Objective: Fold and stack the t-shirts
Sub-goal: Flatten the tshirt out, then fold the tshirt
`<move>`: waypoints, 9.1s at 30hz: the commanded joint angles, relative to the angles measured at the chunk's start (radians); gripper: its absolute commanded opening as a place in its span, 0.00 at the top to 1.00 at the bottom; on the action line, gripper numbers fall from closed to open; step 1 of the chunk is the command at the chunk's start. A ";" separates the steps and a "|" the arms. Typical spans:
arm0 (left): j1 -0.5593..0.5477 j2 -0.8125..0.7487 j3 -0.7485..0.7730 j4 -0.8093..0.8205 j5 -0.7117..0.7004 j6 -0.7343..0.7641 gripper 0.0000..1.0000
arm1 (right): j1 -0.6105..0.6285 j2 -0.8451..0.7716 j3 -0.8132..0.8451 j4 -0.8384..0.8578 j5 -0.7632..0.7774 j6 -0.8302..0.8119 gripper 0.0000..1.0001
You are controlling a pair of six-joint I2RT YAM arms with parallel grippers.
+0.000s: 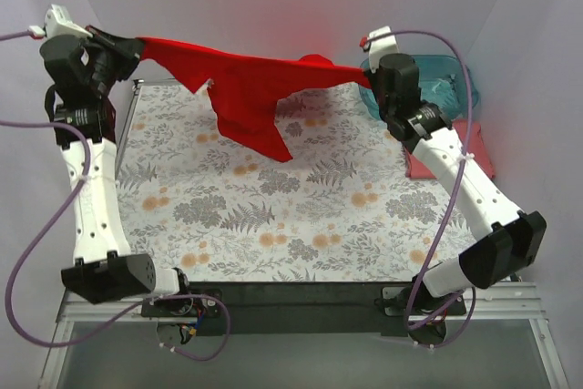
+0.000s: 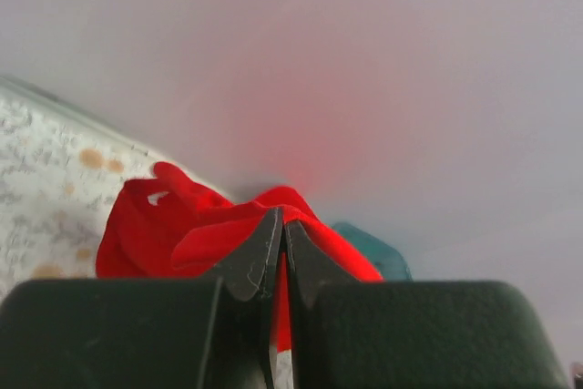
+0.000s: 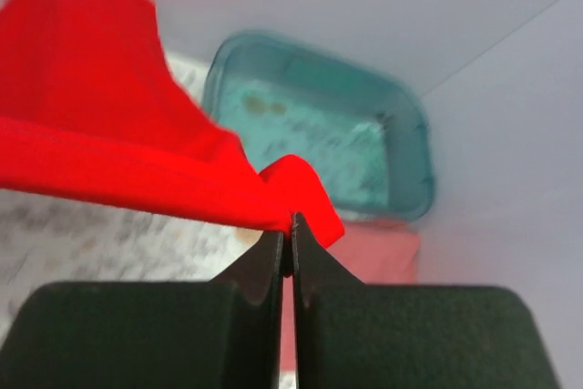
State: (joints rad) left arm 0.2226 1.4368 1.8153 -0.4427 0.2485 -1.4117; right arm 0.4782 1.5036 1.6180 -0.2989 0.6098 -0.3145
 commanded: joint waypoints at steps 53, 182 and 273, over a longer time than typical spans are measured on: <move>-0.103 0.259 -0.768 0.078 -0.074 0.000 1.00 | -0.167 0.392 -0.420 0.092 -0.631 0.608 0.59; -0.290 -0.168 -0.029 -0.048 -0.404 0.264 1.00 | -0.142 -0.353 -0.033 -0.068 -0.348 0.226 0.99; -0.144 -0.401 -0.993 -0.274 0.152 -0.059 1.00 | -0.311 0.300 -0.466 -0.012 -0.515 0.450 0.85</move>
State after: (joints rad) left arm 0.0765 1.0676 0.8478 -0.7136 0.3542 -1.4811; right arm 0.1707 1.7962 1.1606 -0.3016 0.0826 0.1261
